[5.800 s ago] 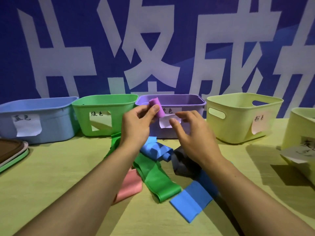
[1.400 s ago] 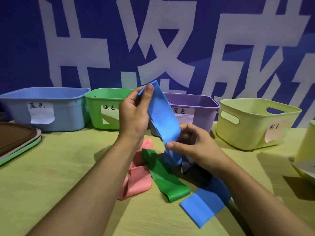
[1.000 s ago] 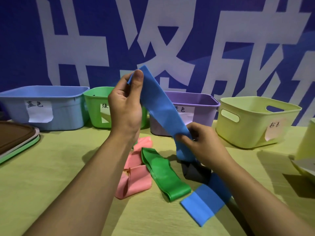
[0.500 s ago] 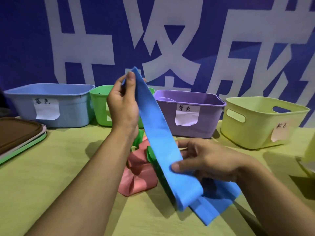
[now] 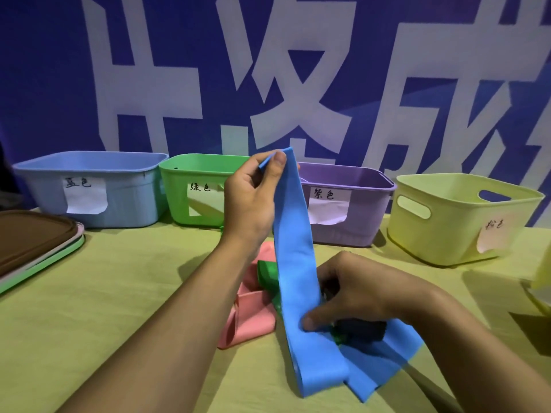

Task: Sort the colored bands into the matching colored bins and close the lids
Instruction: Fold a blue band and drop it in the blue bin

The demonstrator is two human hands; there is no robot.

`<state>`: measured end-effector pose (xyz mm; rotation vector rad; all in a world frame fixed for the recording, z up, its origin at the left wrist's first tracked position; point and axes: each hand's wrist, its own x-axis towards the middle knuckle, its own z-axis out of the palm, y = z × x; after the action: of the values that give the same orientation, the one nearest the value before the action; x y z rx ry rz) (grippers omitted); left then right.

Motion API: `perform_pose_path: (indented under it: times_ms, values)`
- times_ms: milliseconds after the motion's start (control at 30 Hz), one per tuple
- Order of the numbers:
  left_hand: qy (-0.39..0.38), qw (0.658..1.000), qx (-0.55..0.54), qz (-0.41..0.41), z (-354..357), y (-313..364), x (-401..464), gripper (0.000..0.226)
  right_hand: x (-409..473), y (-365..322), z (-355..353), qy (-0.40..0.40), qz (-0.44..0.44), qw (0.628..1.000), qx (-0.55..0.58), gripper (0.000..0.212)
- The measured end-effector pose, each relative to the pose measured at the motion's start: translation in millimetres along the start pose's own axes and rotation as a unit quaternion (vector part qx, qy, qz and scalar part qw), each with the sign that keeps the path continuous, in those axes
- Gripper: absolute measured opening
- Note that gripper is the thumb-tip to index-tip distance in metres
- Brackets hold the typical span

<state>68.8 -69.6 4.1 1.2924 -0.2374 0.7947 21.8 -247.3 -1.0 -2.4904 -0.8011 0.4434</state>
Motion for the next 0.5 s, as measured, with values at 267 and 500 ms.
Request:
perform_pose_path:
  times_ms: [267,500]
  values:
    - [-0.092,0.996,0.017,0.002,6.3,-4.9,-7.7,0.012,5.9,20.6,-8.8,0.104,0.080,0.991,0.032,0.068]
    - [-0.188,0.979,0.068,-0.025,9.6,-17.1,-16.9,0.014,21.7,28.4,-4.5,0.351,-0.093,0.879,0.308,0.044]
